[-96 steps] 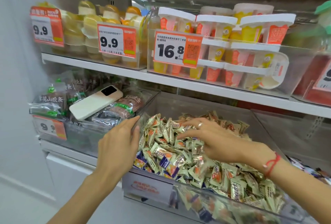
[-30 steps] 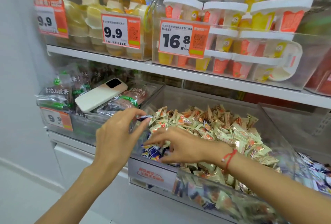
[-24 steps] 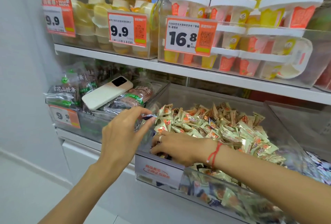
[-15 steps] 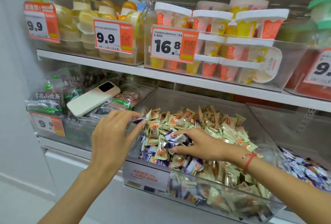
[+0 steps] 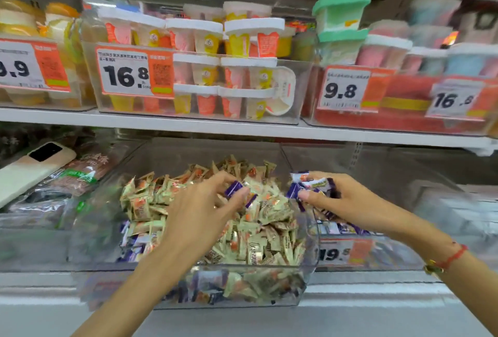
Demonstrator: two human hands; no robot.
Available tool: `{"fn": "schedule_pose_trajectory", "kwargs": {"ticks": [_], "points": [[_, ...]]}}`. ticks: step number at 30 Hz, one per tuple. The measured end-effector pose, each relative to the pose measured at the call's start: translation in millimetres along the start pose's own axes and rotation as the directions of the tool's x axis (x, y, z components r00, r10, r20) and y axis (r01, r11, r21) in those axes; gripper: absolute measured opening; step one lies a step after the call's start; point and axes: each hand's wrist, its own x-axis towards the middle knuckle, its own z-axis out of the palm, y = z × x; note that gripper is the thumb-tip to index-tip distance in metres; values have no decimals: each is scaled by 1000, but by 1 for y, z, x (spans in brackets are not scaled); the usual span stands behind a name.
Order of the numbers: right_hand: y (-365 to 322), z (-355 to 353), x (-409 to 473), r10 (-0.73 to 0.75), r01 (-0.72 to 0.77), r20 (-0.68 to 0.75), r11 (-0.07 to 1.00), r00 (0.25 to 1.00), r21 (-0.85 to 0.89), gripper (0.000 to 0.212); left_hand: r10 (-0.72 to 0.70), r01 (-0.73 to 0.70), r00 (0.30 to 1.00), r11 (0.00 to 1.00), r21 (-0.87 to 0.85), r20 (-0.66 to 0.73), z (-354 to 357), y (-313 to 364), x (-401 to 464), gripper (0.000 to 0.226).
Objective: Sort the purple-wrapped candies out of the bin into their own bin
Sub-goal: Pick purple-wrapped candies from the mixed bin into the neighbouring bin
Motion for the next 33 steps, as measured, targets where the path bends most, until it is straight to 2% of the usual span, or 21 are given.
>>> {"fn": "schedule_pose_trajectory", "kwargs": {"ticks": [3, 6, 10, 12, 14, 20, 23, 25, 27, 29, 33], "points": [[47, -42, -12, 67, -105, -217, 980, 974, -168, 36, 78, -78, 995, 997, -8, 57, 35, 36, 27, 19], [78, -70, -10, 116, -217, -302, 919, 946, -329, 35, 188, -193, 973, 981, 25, 135, 76, 77, 52, 21], [90, -80, 3, 166, -256, -230, 855, 959, -450, 34, 295, -342, 917, 928, 149, 270, 123, 102, 75, 22], [92, -83, 5, 193, -240, -145, 841, 970, -484, 42, 284, -373, 889, 903, 211, 358, 134, 100, 82, 31], [94, -88, 2, 201, -231, -115, 853, 973, -468, 43, 264, -366, 884, 905, 219, 386, 135, 95, 84, 36], [85, -78, -25, 76, -165, -262, 927, 962, -337, 22, 280, -314, 938, 937, 153, 205, 80, 67, 62, 31], [57, -49, -33, -24, -52, -267, 961, 964, -273, 21, 257, -272, 961, 944, 184, 106, 34, 35, 37, 25], [29, -22, -31, -118, 59, -233, 967, 965, -247, 21, 264, -247, 964, 933, 261, -33, 7, 3, 19, 21], [-2, 6, -22, -213, 175, -153, 958, 965, -226, 19, 251, -188, 957, 917, 352, -143, -20, -29, 4, 18], [-28, 34, -3, -297, 283, -9, 918, 955, -278, 16, 219, -103, 954, 880, 463, -204, -44, -57, -8, 27], [-59, 94, 52, -391, 491, 311, 784, 866, -379, 24, 65, 79, 974, 803, 590, -218, -74, -106, -30, 39]]}}
